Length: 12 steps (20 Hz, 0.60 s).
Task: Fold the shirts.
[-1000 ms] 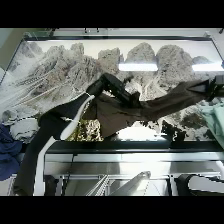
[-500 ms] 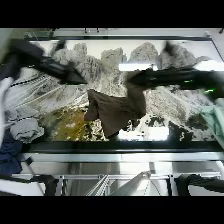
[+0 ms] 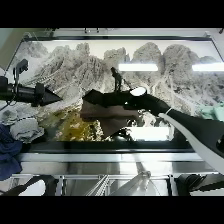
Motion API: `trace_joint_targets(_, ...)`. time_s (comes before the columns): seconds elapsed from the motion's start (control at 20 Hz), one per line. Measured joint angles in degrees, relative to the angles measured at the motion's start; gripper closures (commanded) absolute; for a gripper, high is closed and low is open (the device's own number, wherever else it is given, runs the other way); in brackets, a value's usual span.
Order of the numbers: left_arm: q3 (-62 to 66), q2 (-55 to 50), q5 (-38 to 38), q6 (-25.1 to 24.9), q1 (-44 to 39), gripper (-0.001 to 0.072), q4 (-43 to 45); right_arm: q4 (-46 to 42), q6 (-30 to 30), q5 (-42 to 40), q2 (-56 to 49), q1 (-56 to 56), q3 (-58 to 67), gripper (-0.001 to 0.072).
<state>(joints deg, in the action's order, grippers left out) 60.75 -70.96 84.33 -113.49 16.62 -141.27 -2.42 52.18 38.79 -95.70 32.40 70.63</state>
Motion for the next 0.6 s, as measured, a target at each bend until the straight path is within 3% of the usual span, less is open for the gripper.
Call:
trace_joint_targets(0.15,-3.1,2.7,-1.3,-0.9,0.4,0.0687,0.1,-2.6,1.6,7.5,3.9,-9.6,0.0,0.0017)
trace_joint_targets(0.4,-4.5,4.6,-1.8,-1.7,0.7,0.0687,0.2,-23.3,16.9,22.3,8.2,-29.8,-3.7,-0.0005)
trace_joint_targets(0.6,-4.7,4.9,-1.8,-1.7,0.7,0.0687,0.2,-30.4,19.4,24.7,8.0,-37.6,-11.8,-0.0007)
